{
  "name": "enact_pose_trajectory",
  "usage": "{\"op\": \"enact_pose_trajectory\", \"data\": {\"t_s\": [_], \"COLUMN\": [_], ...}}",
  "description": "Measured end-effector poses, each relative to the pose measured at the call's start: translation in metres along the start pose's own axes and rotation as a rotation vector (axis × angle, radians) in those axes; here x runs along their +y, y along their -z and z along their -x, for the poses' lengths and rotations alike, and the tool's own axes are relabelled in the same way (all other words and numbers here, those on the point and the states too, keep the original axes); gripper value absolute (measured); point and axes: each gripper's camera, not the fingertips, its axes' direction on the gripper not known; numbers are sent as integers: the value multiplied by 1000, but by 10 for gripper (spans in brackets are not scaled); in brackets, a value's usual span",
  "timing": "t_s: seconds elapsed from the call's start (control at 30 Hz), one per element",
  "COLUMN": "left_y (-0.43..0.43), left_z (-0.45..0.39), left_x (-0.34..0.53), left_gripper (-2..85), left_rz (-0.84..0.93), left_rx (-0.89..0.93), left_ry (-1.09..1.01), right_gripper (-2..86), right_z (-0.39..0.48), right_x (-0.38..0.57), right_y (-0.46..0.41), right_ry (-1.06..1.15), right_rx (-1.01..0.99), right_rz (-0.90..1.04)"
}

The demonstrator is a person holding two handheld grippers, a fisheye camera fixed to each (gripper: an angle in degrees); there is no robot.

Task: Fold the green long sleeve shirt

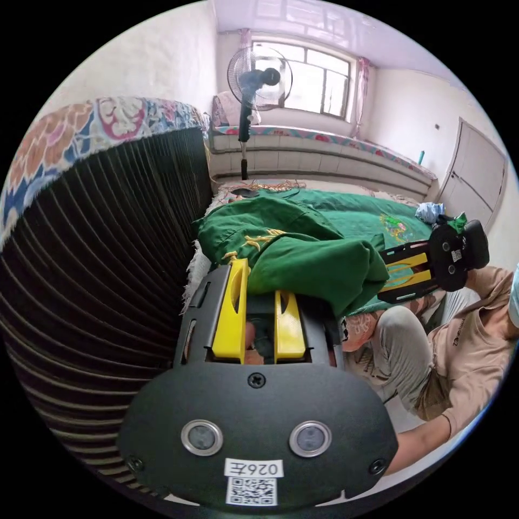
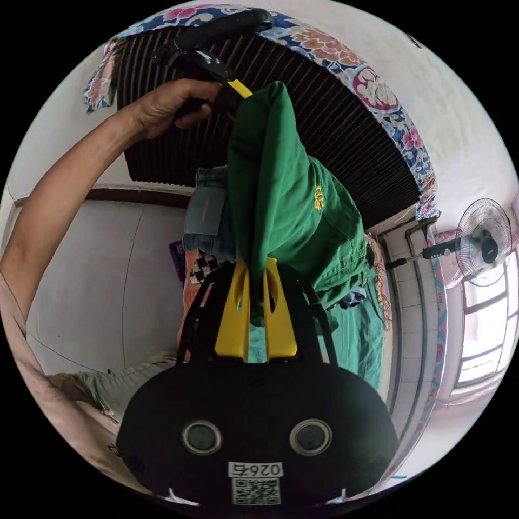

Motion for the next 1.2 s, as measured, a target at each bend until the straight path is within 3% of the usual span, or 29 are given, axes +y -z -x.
{"op": "enact_pose_trajectory", "data": {"t_s": [0.13,0.27,0.5,0.6,0.67,0.77,0.83,0.9,0.97,1.03,1.07,1.13,1.2], "left_y": [28,56,96,112,116,124,148,185,255,305,328,345,347], "left_z": [-22,-23,-43,-25,11,41,40,28,-10,-60,-95,-139,-174], "left_x": [-45,-84,-161,-144,-105,-29,16,52,83,88,80,51,12], "left_gripper": [70,65,62,90,103,40,5,-4,-9,-9,-10,-10,-10], "left_rz": [90,-79,-414,-337,-127,154,189,118,-159,-437,-572,-653,-624], "left_rx": [-73,-33,131,96,39,-126,-245,-228,-260,-268,-247,-207,-160], "left_ry": [-107,-75,-113,-98,14,229,341,385,462,422,359,254,150], "right_gripper": [-10,-11,-12,-12,-11,-10,-7,-1,12,30,55,88,97], "right_z": [-84,-181,-209,-162,-96,3,61,108,163,196,213,232,240], "right_x": [6,28,30,-22,-83,-153,-176,-184,-182,-180,-178,-172,-160], "right_y": [8,9,66,56,11,-72,-111,-117,-118,-128,-136,-140,-139], "right_ry": [-140,-369,-439,-319,-172,13,88,149,241,300,336,369,364], "right_rx": [-277,-569,-424,-346,-328,-366,-289,-139,96,196,206,142,25], "right_rz": [-64,-198,-375,-320,-212,-24,52,30,-28,-40,-32,-18,-30]}}
